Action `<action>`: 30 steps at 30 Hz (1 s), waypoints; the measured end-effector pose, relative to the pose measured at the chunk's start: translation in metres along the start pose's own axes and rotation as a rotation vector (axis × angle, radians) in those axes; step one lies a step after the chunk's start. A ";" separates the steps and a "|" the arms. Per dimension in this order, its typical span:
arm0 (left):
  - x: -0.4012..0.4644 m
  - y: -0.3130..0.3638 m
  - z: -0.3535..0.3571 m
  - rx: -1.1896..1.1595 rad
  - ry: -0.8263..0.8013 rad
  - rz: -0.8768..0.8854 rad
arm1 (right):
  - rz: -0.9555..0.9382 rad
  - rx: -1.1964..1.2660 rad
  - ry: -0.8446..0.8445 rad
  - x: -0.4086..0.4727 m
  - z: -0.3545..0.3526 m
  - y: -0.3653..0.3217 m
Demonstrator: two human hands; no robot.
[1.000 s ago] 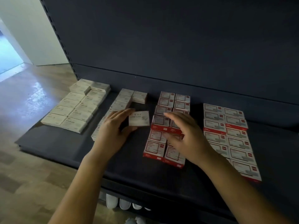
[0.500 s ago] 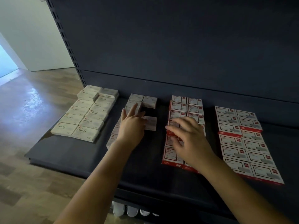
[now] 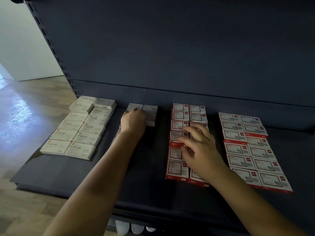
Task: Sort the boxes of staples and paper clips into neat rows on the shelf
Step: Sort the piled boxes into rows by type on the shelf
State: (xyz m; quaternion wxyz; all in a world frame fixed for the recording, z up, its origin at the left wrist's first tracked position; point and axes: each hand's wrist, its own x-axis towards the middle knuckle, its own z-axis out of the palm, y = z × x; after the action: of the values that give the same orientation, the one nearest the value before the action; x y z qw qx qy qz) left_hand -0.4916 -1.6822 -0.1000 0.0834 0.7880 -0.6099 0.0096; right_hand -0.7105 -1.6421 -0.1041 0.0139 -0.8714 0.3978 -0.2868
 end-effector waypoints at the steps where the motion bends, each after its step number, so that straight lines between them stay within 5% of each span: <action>1: -0.002 0.001 -0.001 -0.028 0.005 -0.007 | 0.004 0.006 0.004 -0.001 -0.001 0.001; 6: -0.043 0.019 -0.015 -0.349 0.170 0.056 | 0.036 0.107 0.045 -0.015 -0.005 0.016; 11: -0.088 0.070 -0.021 -0.400 0.380 0.339 | 0.037 0.160 0.105 -0.038 -0.018 0.043; 24: -0.120 0.245 0.013 -0.389 0.290 0.540 | 0.224 0.092 0.165 -0.125 -0.108 0.175; 30: -0.122 0.306 0.032 -0.347 0.236 0.518 | 0.533 0.106 0.219 -0.151 -0.144 0.266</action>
State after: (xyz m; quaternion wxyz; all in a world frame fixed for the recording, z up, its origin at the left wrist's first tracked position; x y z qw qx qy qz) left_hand -0.8199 -1.6439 -0.1095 0.2812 0.5741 -0.7688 0.0175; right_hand -1.0446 -1.6886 -0.1248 0.0913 -0.6981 0.5961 -0.3860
